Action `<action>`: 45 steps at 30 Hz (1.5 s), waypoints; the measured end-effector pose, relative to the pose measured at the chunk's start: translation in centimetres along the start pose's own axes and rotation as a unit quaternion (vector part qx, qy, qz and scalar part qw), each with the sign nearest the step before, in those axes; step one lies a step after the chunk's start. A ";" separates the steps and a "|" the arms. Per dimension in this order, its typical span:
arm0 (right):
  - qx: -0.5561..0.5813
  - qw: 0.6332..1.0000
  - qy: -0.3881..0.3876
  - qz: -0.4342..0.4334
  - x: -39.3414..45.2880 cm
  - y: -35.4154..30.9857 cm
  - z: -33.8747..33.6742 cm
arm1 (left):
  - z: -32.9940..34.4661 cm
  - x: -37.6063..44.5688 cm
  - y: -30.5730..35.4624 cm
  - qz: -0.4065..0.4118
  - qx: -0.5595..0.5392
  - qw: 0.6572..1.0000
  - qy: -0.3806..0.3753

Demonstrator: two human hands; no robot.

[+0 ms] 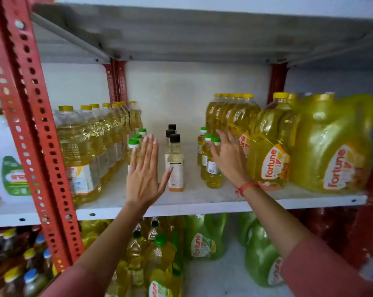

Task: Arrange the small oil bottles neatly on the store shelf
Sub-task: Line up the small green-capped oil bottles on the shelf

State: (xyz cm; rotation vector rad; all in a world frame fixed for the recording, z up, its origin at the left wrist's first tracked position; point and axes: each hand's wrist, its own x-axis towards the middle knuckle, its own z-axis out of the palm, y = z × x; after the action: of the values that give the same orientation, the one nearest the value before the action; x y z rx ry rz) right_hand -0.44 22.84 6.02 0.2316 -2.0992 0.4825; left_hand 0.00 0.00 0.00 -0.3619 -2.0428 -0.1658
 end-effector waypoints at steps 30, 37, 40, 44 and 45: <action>0.174 0.958 -0.071 0.215 3.9 1.2 0.4 | 4.9 -5.6 0.1 -0.015 0.024 0.994 -0.103; 0.194 0.947 -0.073 0.247 4.0 1.3 0.5 | 4.7 -5.7 0.1 -0.017 0.025 0.994 -0.103; 0.213 0.940 -0.090 0.252 4.0 1.4 0.2 | 4.7 -5.6 0.1 -0.017 0.022 0.994 -0.105; 0.229 0.935 -0.081 0.257 3.8 1.4 0.3 | 4.6 -5.6 0.1 -0.018 0.021 0.994 -0.107; 0.232 0.933 -0.075 0.263 3.7 1.4 0.4 | 4.6 -5.6 0.1 -0.018 0.021 0.994 -0.107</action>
State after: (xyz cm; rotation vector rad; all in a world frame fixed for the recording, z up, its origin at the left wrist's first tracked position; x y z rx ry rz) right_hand -3.22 24.05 8.63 -0.0369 -2.1596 1.3233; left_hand -1.35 0.26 -7.15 -0.3288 -2.2625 -0.1094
